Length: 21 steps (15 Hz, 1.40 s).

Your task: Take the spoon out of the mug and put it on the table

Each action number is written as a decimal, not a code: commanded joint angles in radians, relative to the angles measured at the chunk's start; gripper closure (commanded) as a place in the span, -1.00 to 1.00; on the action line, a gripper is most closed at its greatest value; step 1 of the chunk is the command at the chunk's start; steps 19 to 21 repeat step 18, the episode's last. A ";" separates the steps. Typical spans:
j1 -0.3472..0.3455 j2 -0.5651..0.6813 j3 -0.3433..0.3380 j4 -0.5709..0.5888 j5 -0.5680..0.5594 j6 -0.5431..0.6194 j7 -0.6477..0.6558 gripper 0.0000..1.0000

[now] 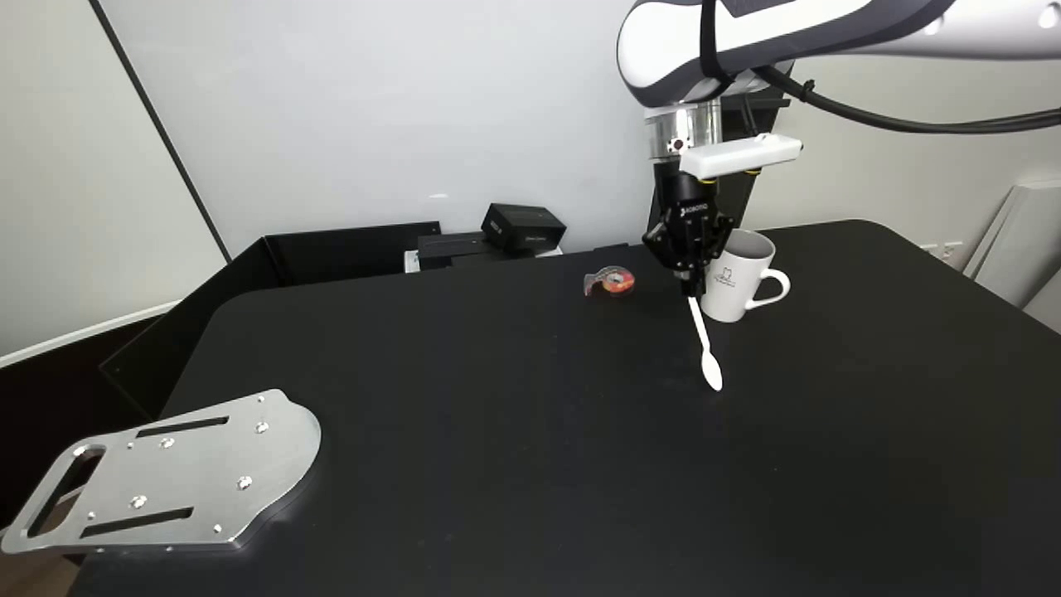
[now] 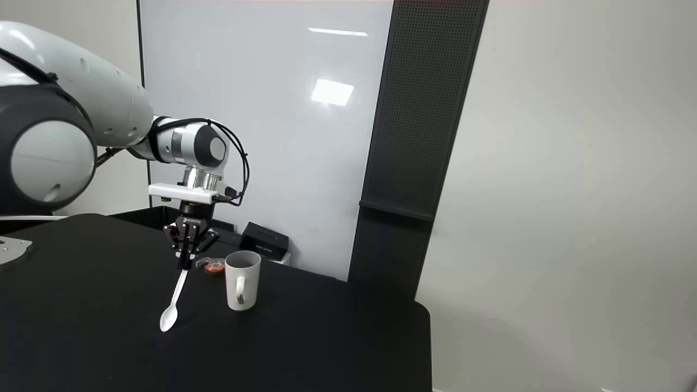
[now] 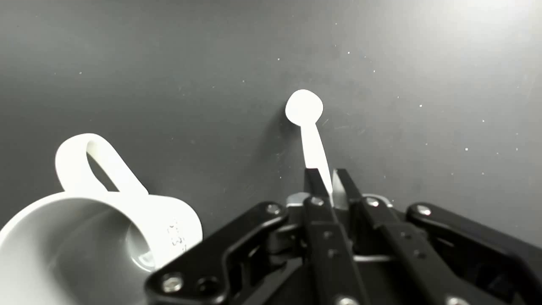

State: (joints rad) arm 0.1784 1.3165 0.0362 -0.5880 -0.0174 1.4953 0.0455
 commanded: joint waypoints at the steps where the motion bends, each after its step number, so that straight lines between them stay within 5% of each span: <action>1: 0.006 0.010 0.000 0.004 0.008 -0.016 0.034 0.94; 2: 0.008 0.011 -0.002 0.005 0.004 -0.009 0.032 0.28; 3: 0.012 0.009 -0.004 0.008 -0.001 0.001 0.028 0.26; 12: 0.034 -0.015 -0.011 0.025 -0.015 0.284 0.000 -0.94; 14: 0.034 -0.022 -0.007 0.017 -0.010 0.317 -0.003 -1.00; 15: 0.031 -0.008 -0.005 0.022 -0.006 0.301 -0.006 -0.84; 16: 0.032 -0.009 -0.005 0.022 -0.006 0.312 -0.006 -0.99; 21: 0.032 -0.009 -0.005 0.022 -0.006 0.318 -0.007 -1.00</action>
